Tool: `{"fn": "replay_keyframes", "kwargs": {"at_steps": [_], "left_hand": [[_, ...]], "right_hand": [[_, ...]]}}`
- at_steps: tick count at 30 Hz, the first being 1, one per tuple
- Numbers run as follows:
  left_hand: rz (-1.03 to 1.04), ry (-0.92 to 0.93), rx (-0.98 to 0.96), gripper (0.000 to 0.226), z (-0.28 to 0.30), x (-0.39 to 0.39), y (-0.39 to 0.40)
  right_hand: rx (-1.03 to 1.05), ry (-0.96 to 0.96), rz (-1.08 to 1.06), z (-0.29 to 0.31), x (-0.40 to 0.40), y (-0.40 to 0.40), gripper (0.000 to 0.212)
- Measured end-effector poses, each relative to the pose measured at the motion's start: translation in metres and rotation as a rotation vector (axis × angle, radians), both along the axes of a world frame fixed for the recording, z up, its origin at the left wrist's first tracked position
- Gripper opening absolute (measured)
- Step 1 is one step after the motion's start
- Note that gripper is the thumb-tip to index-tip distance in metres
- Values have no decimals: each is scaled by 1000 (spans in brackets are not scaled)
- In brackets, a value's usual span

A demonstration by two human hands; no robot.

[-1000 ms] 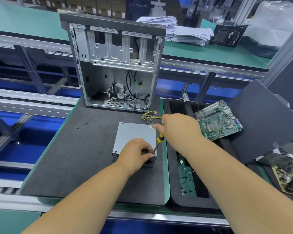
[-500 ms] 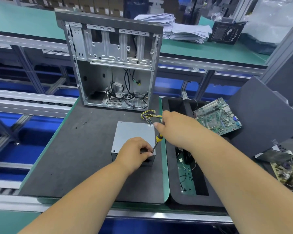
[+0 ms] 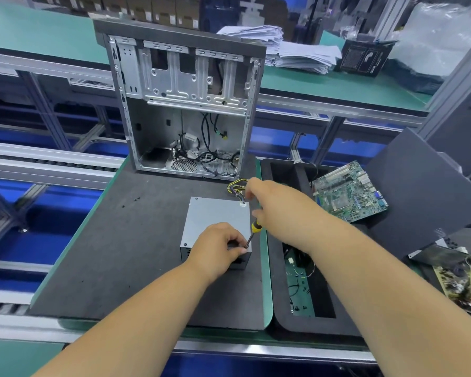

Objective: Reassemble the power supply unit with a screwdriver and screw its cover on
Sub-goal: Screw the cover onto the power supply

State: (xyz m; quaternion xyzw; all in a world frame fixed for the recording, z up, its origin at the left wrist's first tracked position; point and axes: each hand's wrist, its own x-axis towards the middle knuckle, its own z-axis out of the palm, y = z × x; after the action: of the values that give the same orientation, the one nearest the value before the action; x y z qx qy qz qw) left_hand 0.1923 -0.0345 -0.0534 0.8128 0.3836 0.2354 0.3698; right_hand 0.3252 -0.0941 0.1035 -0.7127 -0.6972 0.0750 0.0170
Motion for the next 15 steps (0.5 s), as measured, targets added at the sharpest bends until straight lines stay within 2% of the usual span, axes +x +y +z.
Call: {"fn": "replay_keyframes", "kwargs": {"at_steps": [2, 3, 4, 7, 8, 10, 13, 15], "left_hand": [[-4, 2, 6, 14, -1, 0, 0], [-8, 1, 8, 13, -1, 0, 1], [-11, -2, 7, 12, -1, 0, 1], [-9, -8, 0, 11, 0, 1, 1], [-4, -8, 0, 12, 0, 1, 1], [1, -2, 6, 12, 0, 0, 1], [-7, 0, 11, 12, 0, 0, 1], [-13, 6, 12, 12, 1, 0, 0]], "right_hand": [[97, -278, -102, -9, -7, 0, 20], [127, -318, -145, -15, -9, 0, 25], [119, -281, -169, -18, -9, -1, 25], [-2, 162, -142, -6, 1, -3, 9], [-37, 188, -95, 0, 3, -3, 10], [-8, 49, -70, 0, 3, -2, 13], [90, -276, -236, -10, -7, 2, 27], [100, -291, -300, -15, -5, 2, 34]]}}
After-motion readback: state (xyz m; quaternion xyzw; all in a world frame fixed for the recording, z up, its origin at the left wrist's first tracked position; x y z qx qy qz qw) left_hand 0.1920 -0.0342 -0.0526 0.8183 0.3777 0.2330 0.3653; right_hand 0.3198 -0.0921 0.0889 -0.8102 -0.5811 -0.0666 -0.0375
